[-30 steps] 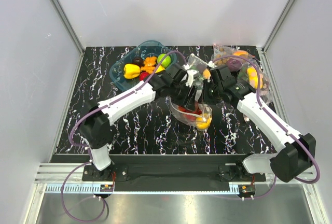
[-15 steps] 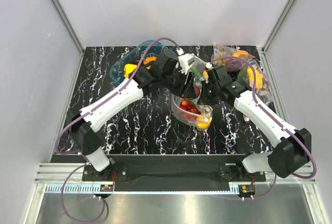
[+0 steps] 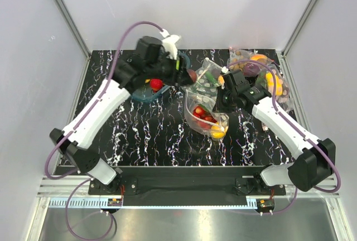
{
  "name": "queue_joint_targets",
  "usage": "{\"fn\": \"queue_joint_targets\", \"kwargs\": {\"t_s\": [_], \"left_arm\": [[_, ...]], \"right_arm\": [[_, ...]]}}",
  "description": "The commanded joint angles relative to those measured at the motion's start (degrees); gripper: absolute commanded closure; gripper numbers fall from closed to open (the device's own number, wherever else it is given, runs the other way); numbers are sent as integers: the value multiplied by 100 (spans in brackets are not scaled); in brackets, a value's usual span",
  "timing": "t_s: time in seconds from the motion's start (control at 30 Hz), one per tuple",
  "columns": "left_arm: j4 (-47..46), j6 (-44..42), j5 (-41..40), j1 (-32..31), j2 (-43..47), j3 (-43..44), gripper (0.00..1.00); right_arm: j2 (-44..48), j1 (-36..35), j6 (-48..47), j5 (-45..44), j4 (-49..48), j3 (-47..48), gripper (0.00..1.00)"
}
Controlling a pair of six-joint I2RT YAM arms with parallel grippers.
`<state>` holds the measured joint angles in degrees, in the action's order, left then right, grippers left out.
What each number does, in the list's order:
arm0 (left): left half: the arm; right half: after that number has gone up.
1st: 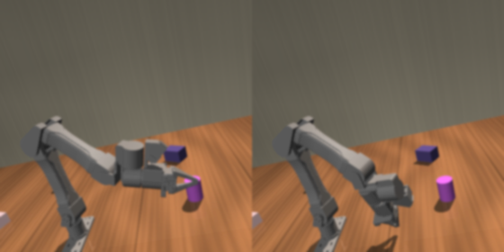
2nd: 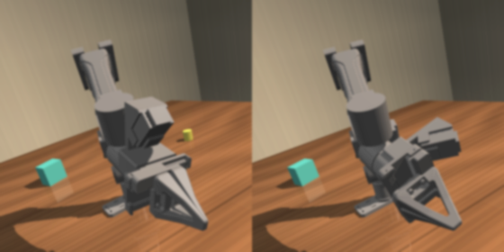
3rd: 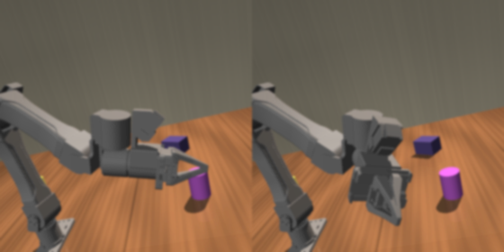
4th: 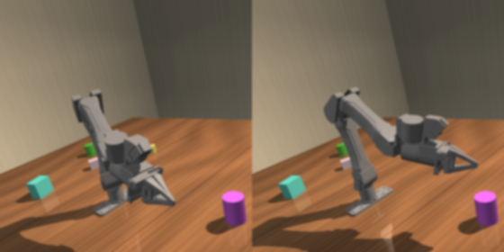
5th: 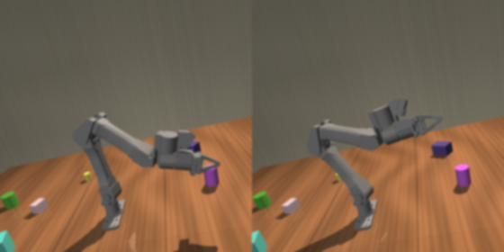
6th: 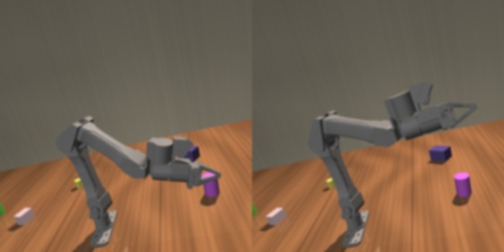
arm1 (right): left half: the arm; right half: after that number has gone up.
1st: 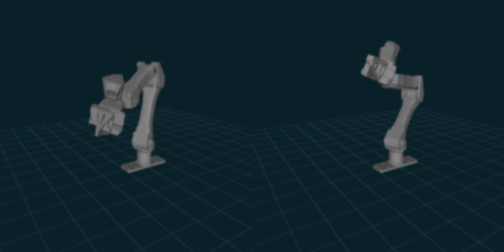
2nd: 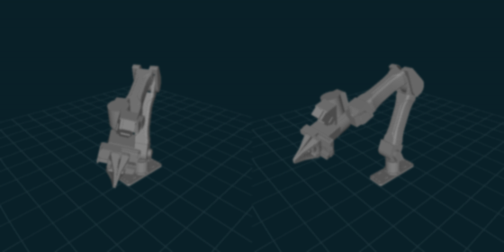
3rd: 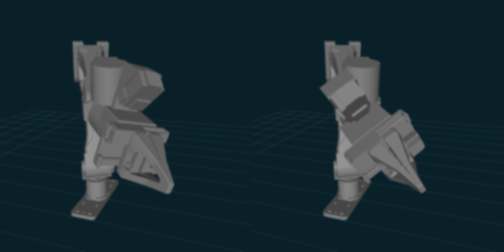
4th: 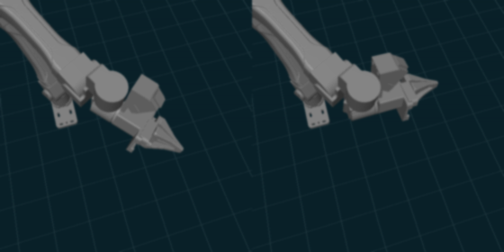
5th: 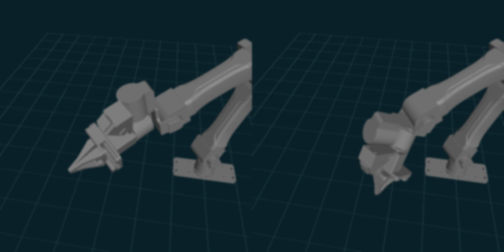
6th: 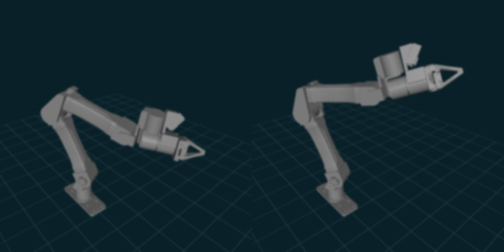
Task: Open the zip-top bag and remove the fake food
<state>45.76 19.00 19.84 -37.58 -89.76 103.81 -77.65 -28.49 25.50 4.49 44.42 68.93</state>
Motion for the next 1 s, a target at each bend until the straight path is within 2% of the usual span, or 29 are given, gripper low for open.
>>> {"fn": "queue_joint_targets", "kwargs": {"t_s": [0.0,0.1,0.27,0.43,0.57,0.87,0.97], "left_arm": [[126,-186,38,653,318,184,71],[83,-370,-216,1128,91,53,71],[-145,-441,-1165,1640,-726,-71,71],[-400,-459,-1457,2157,-1499,-44,71],[-778,-616,-1412,2360,-1790,-300,68],[-543,-793,-1667,2537,-2564,-221,68],[-585,-723,-1807,2537,-2573,-440,62]], "right_arm": [[189,-51,-27,-141,93,279,100],[241,-60,-18,-185,84,297,100],[162,-51,-71,-142,23,358,100],[83,-51,-124,-141,-22,446,100],[-75,-51,-211,-150,-13,578,100],[-409,-51,-343,-167,22,841,100],[-462,-51,-370,-212,66,894,100]]}}
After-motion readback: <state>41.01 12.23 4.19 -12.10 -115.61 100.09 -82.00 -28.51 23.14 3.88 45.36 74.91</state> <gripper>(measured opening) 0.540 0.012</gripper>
